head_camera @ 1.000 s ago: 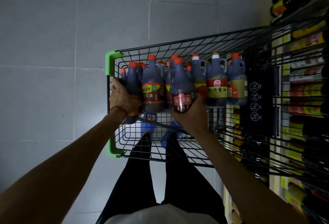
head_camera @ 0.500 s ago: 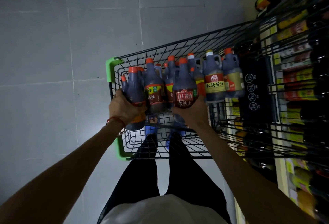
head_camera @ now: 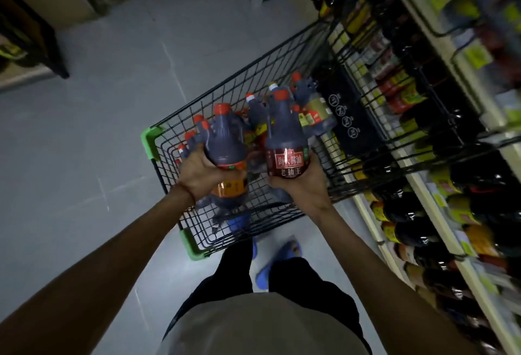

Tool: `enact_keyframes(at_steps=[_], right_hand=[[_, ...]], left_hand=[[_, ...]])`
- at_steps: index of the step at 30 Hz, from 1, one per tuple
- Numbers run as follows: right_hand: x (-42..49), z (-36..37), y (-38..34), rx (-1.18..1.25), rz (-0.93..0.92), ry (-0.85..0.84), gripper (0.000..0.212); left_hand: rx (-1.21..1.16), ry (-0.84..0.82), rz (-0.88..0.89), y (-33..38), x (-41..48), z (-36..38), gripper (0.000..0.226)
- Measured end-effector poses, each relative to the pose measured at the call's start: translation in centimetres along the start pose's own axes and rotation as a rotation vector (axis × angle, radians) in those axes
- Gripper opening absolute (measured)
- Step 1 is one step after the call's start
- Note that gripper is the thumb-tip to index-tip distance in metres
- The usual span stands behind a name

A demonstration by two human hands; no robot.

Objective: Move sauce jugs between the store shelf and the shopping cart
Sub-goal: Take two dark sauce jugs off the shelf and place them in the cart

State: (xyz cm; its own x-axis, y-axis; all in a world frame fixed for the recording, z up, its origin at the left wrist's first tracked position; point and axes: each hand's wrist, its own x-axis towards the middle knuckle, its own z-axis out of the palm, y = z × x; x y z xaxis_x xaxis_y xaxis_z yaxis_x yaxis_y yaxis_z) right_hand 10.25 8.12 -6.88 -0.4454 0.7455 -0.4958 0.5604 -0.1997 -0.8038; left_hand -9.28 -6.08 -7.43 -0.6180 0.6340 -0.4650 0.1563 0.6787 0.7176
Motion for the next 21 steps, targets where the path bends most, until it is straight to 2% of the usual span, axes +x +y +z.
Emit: enact_keyframes(at_steps=[2, 4, 8, 15, 19, 21], right_hand=[[-1.7, -1.9, 0.5, 0.049, -0.017, 0.055, 0.088], [-3.6, -3.8, 1.2, 0.091, -0.043, 0.111, 0.092], [-8.5, -8.7, 3.3, 0.188, -0.111, 0.212, 0.094], [-18.9, -17.7, 8.8, 0.330, -0.177, 0.422, 0.087], [-24.2, -22.0, 12.2, 0.305, -0.162, 0.543, 0.099], [-26.6, -23.8, 13.5, 0.306, -0.138, 0.610, 0.103]], left_hand=[[-0.018, -0.023, 0.057, 1.9, -0.7, 1.3, 0.073], [-0.034, -0.049, 0.129, 3.8, -1.8, 2.7, 0.064], [-0.045, -0.075, 0.251, 7.3, -5.7, 6.2, 0.086], [-0.086, -0.089, 0.438, 12.6, -14.6, 14.3, 0.080], [-0.067, -0.162, 0.578, 15.6, -19.1, 19.4, 0.065], [-0.052, -0.219, 0.632, 17.1, -20.8, 21.5, 0.069]])
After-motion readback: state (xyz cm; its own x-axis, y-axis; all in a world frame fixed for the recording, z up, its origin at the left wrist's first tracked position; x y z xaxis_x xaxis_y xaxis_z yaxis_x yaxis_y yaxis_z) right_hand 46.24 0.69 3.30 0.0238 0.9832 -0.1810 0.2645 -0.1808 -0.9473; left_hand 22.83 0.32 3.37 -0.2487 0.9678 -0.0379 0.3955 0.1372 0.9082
